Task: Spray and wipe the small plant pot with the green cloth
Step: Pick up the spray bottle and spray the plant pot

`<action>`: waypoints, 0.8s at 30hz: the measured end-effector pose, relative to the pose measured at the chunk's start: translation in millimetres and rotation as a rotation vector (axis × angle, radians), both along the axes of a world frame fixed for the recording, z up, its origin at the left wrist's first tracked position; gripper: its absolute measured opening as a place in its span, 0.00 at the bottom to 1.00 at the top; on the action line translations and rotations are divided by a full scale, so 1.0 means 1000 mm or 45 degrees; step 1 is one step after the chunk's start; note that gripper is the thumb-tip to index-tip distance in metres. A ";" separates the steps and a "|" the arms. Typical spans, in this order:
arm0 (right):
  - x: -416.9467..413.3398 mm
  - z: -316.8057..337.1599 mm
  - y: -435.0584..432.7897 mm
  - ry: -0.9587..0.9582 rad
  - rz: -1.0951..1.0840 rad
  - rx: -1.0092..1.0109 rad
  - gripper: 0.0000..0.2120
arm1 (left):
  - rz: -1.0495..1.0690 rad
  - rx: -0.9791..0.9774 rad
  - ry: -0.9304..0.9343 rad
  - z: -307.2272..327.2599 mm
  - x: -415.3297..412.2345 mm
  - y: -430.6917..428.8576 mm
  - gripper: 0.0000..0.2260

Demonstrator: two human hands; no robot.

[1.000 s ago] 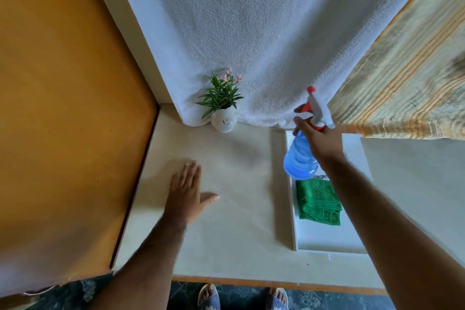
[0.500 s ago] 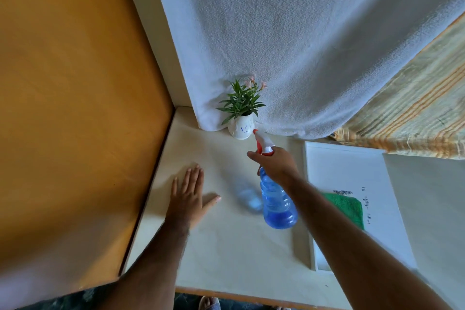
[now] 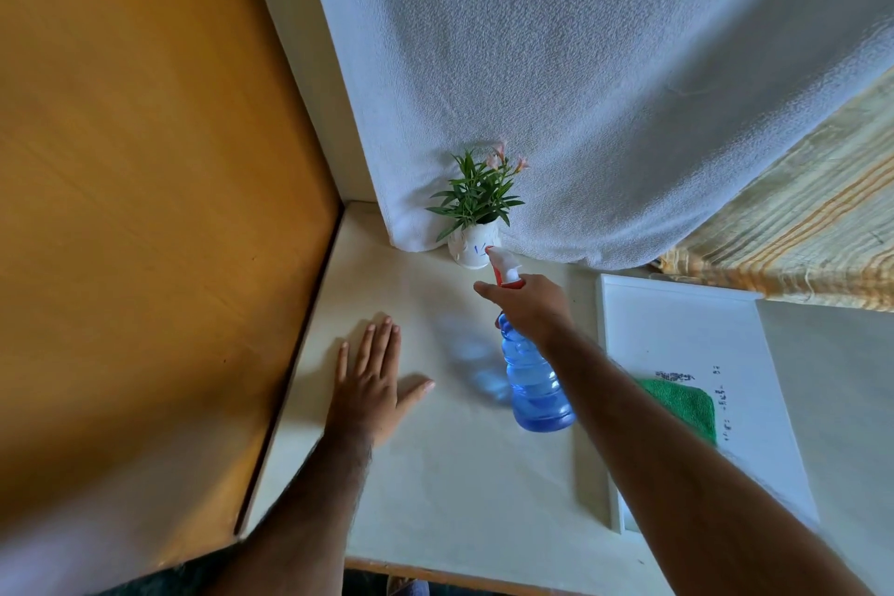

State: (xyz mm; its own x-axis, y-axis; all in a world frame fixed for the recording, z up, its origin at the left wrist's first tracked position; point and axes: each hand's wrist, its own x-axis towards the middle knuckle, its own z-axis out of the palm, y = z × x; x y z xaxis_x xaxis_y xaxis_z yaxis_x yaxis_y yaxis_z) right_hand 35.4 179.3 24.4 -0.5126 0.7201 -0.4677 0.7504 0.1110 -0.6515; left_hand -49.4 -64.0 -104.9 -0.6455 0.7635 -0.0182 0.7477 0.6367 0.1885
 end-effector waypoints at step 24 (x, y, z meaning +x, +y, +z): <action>0.000 -0.005 0.006 -0.022 -0.018 0.044 0.21 | 0.004 -0.022 -0.020 0.004 0.001 0.001 0.44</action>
